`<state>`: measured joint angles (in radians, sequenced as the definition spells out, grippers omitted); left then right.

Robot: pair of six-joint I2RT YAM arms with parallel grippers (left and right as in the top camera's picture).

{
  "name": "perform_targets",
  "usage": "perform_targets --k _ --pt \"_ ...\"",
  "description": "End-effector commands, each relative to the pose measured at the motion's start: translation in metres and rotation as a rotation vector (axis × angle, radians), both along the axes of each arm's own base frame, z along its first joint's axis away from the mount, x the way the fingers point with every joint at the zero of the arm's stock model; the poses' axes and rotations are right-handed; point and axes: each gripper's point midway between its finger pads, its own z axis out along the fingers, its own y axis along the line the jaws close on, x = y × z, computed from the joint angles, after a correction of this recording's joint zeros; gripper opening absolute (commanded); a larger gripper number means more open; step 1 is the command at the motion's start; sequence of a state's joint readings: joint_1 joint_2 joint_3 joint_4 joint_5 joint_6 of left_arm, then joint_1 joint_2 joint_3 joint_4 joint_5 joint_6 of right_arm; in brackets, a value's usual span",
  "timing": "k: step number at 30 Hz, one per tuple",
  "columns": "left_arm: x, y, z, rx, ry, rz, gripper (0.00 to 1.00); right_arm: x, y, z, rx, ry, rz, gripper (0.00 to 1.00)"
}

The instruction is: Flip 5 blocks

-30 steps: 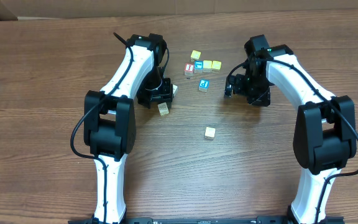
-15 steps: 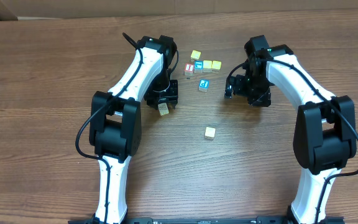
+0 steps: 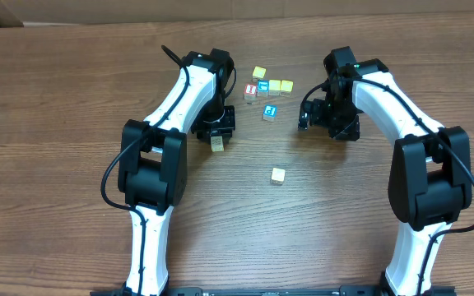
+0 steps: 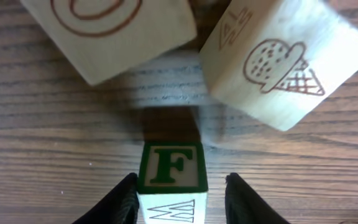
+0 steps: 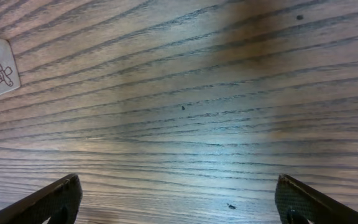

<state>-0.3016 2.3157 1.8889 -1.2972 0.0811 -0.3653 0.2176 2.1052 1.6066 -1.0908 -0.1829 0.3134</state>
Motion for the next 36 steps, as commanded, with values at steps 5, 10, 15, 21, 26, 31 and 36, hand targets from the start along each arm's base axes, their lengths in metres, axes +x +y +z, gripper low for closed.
perform_targets --k 5,10,15,21,26,31,36 --pt "-0.006 -0.004 -0.006 -0.027 0.033 -0.039 0.36 0.007 0.001 0.007 -0.004 -0.032 0.010 1.00" --pt "-0.010 -0.013 -0.006 -0.044 0.039 -0.083 0.34 0.006 0.001 0.007 -0.004 -0.031 0.010 1.00" --pt "-0.016 -0.023 -0.006 -0.021 0.037 -0.135 0.33 0.005 0.000 0.007 -0.006 -0.028 0.010 1.00" --pt "-0.026 -0.033 -0.005 0.020 0.045 -0.179 0.20 0.002 -0.006 0.006 -0.043 -0.017 0.009 1.00" --pt "-0.034 -0.044 0.003 0.026 0.047 -0.167 0.19 0.000 -0.010 0.005 -0.064 -0.007 0.009 1.00" --pt "-0.043 -0.051 0.028 0.010 0.027 -0.174 0.20 -0.003 -0.011 0.005 -0.067 0.005 0.009 1.00" --pt "-0.050 -0.062 0.050 -0.020 -0.001 -0.177 0.21 -0.004 -0.011 0.005 -0.067 0.008 0.009 1.00"
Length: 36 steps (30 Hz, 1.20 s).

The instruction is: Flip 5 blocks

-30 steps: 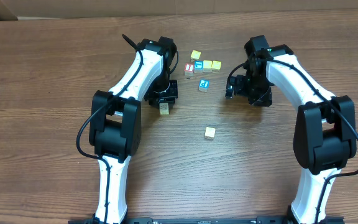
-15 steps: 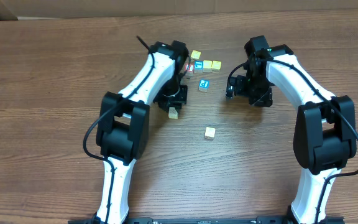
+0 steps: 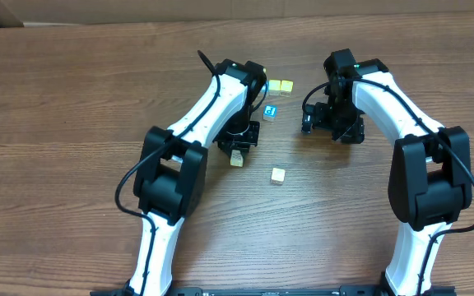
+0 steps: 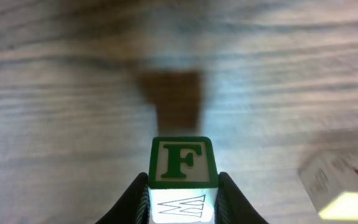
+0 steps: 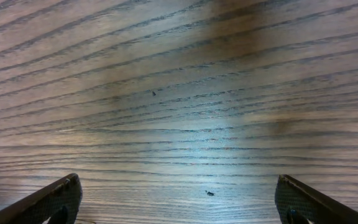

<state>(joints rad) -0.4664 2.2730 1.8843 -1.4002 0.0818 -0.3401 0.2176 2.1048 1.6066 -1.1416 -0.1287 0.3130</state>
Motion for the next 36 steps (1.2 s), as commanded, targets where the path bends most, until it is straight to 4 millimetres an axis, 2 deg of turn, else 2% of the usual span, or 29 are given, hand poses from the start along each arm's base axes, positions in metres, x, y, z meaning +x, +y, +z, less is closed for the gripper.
perform_targets --k 1,7,12,13,14,15,16,17,22,26,31,36 --pt "-0.005 -0.014 0.031 -0.053 -0.053 0.021 0.21 0.006 0.001 0.007 -0.003 -0.029 0.010 1.00" --pt "-0.014 -0.020 0.029 -0.043 -0.029 0.049 0.21 0.000 0.000 0.007 -0.008 -0.006 0.011 1.00" --pt "-0.012 -0.027 0.026 -0.055 -0.048 0.035 0.21 -0.016 -0.001 0.008 -0.006 0.060 0.011 0.98" --pt "-0.011 -0.028 0.025 -0.058 -0.054 0.034 0.21 -0.020 0.001 0.009 0.002 0.080 0.013 0.87" --pt "-0.010 -0.029 0.025 -0.061 -0.059 0.034 0.21 -0.025 0.003 0.009 0.009 0.097 0.014 0.64" --pt "-0.008 -0.031 0.025 -0.067 -0.068 0.033 0.22 -0.030 0.003 0.010 0.009 0.118 0.015 0.32" --pt "-0.006 -0.032 0.024 -0.071 -0.075 0.033 0.22 -0.034 0.004 0.010 0.008 0.133 0.017 0.15" --pt "-0.004 -0.033 0.024 -0.075 -0.083 0.035 0.22 -0.039 0.004 0.011 0.004 0.152 0.020 0.04" --pt "-0.001 -0.036 0.024 -0.085 -0.098 0.036 0.20 -0.065 0.004 0.009 -0.008 0.252 0.029 0.04" --pt "-0.005 -0.039 0.022 -0.082 -0.093 0.025 0.20 -0.084 0.005 -0.001 0.006 0.314 0.024 0.04" --pt "-0.013 -0.044 0.014 -0.074 -0.083 0.010 0.21 -0.095 0.010 -0.014 0.048 0.342 0.014 0.04" --pt "-0.021 -0.045 0.000 -0.068 -0.069 0.012 0.21 -0.096 0.018 -0.017 0.099 0.343 0.007 0.04"
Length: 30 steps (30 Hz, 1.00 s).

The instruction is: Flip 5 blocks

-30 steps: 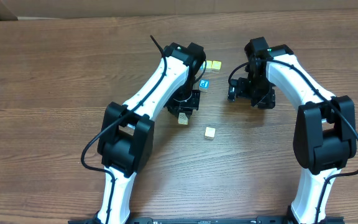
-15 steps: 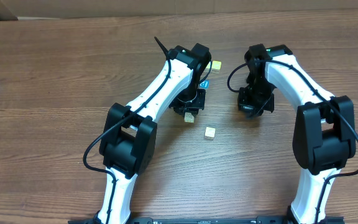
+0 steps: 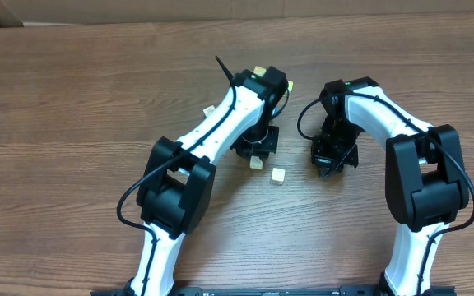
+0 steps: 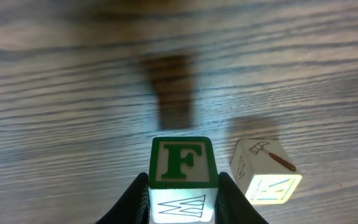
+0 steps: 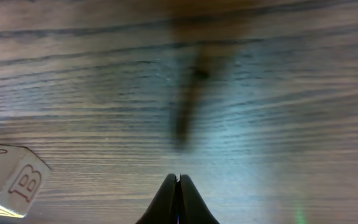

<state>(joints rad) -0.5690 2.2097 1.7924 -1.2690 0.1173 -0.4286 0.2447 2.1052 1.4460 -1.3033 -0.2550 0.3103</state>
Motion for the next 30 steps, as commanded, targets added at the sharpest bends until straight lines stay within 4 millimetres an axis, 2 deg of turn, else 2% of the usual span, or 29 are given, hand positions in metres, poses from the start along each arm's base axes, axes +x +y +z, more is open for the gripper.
perform_targets --k 1,7,13,17,20,21,30 --pt "-0.006 -0.001 -0.002 -0.006 0.006 0.027 0.21 -0.001 0.012 0.004 0.066 0.001 -0.014 0.04" --pt "-0.012 -0.003 -0.010 -0.017 0.025 0.040 0.22 0.000 0.026 0.008 0.147 0.012 -0.041 0.04" --pt "-0.015 -0.002 -0.009 -0.018 0.040 0.041 0.33 0.002 0.028 0.008 0.157 0.000 -0.043 0.04" --pt "-0.014 -0.004 -0.007 -0.043 0.050 0.040 0.45 0.002 0.028 0.008 0.157 0.000 -0.043 0.04" --pt "-0.007 -0.001 0.000 -0.050 0.040 0.050 0.48 0.002 0.029 0.008 0.162 0.002 -0.044 0.04" --pt "-0.004 -0.001 0.004 -0.054 0.035 0.052 0.48 0.002 0.030 0.009 0.168 0.004 -0.047 0.07" --pt "0.042 0.022 0.050 -0.105 -0.056 0.109 0.45 -0.003 0.047 0.016 0.271 0.042 -0.084 0.04"
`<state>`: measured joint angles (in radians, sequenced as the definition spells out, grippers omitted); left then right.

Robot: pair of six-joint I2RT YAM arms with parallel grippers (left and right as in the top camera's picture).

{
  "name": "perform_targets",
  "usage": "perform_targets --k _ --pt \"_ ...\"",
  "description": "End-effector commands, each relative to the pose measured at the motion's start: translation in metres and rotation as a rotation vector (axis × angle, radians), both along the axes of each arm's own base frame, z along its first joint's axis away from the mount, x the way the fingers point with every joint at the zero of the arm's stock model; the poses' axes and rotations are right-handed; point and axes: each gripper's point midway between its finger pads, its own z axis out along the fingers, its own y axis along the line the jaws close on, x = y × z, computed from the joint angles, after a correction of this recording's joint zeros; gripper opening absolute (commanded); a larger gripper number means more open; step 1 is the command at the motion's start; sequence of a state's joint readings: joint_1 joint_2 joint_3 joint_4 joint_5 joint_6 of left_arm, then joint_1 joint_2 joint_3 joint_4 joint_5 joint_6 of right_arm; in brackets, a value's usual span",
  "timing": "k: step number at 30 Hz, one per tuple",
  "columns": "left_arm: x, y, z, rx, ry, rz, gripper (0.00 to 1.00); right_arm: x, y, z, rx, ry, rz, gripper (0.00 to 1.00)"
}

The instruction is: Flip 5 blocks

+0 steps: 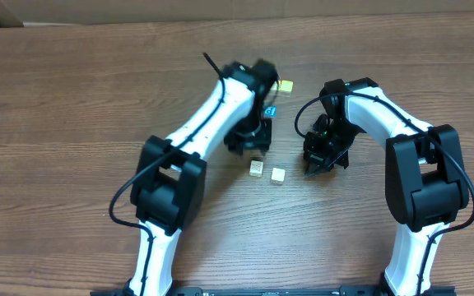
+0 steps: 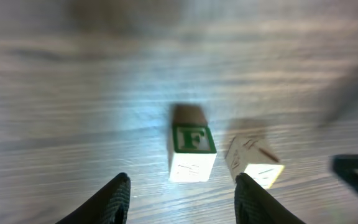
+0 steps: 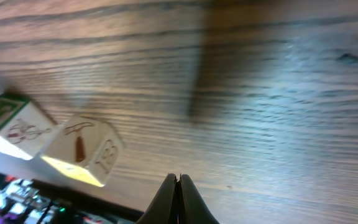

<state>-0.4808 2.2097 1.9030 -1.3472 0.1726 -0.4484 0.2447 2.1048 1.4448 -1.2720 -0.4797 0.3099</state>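
Observation:
A wooden block with a green F (image 2: 193,152) on top stands on the table (image 1: 72,99), also seen as the F block (image 1: 257,168) from overhead. Just right of it lies a block with a hammer drawing (image 2: 253,162), the hammer block (image 1: 278,174). My left gripper (image 2: 185,202) hangs open above and behind the F block, touching neither block. My right gripper (image 3: 178,180) is shut and empty, low over the table to the right of the hammer block (image 3: 82,152).
More blocks lie at the back: a yellow one (image 1: 285,85) and a blue one (image 1: 271,110), partly hidden by the left arm. Both arms (image 1: 212,107) crowd the middle of the table. A cardboard edge shows at the far left.
My left gripper has let go of the F block, which now stands beside the hammer block, and it is open and higher up. The right gripper, still shut, has shifted slightly toward the hammer block.
The left gripper had the F block between its fingers near the block cluster, then held it farther right, then beside the hammer block, where it now stands free. The right gripper was open at the back right, then shut near the hammer block.

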Motion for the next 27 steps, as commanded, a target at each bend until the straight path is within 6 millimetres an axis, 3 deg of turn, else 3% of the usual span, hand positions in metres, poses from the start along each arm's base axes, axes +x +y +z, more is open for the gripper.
perform_targets --k 1,3,7,12,18,27 --pt "0.022 0.010 0.023 -0.044 -0.068 0.000 0.36 -0.008 0.010 0.003 0.058 0.026 -0.012 0.04" --pt "0.028 0.018 0.023 -0.036 -0.078 0.013 0.04 -0.012 0.011 0.002 0.054 0.038 -0.007 0.04" --pt "0.034 0.022 0.011 -0.030 -0.104 0.010 0.04 -0.020 0.016 -0.003 0.049 0.048 0.010 0.04" --pt "0.030 0.011 -0.015 -0.052 -0.106 -0.010 0.04 -0.019 0.026 -0.012 0.030 0.038 -0.025 0.04" --pt "0.024 0.001 -0.024 -0.065 -0.106 -0.039 0.04 -0.015 0.034 -0.014 0.031 0.010 -0.019 0.04" --pt "-0.005 0.011 -0.055 -0.028 -0.018 -0.015 0.04 -0.005 0.041 -0.017 0.051 -0.044 -0.011 0.04"
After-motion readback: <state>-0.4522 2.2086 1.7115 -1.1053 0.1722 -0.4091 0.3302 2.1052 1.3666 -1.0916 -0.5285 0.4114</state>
